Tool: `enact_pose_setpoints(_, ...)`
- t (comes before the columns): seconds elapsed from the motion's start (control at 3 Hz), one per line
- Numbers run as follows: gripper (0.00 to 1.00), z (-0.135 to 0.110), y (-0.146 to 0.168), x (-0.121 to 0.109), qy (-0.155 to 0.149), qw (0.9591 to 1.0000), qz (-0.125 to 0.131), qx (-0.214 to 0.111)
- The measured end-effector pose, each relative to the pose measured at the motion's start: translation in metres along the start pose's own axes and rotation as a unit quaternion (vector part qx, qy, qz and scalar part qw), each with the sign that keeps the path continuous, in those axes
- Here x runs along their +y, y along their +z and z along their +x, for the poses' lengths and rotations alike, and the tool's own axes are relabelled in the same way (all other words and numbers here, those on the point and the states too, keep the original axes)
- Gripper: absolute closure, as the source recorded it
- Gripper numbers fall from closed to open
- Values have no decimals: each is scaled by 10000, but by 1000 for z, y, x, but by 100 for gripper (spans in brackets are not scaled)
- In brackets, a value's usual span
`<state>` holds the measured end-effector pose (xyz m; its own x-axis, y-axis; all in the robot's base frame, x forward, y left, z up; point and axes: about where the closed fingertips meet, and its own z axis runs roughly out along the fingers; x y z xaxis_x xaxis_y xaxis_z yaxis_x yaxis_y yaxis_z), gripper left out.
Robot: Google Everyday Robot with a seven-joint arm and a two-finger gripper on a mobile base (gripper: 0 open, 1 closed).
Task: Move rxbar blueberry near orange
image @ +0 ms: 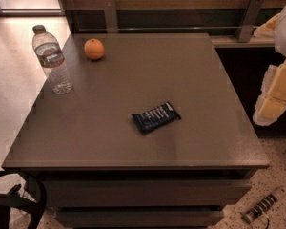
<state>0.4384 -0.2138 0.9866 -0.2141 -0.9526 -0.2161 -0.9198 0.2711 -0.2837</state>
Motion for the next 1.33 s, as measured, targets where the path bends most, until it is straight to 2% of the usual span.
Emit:
enact_pose_setpoints(0.33,0,0,0,0,0,10000,1,0)
enact_pose_setpoints(0.67,0,-2,6,-11,-24,9991,-86,-416)
enact_pose_setpoints(1.0,0,-4,34,-28,-49,9920,-282,-1230)
enact_pose_setpoints(1.33,0,-16,87,-38,-73,9649,-585,-2559)
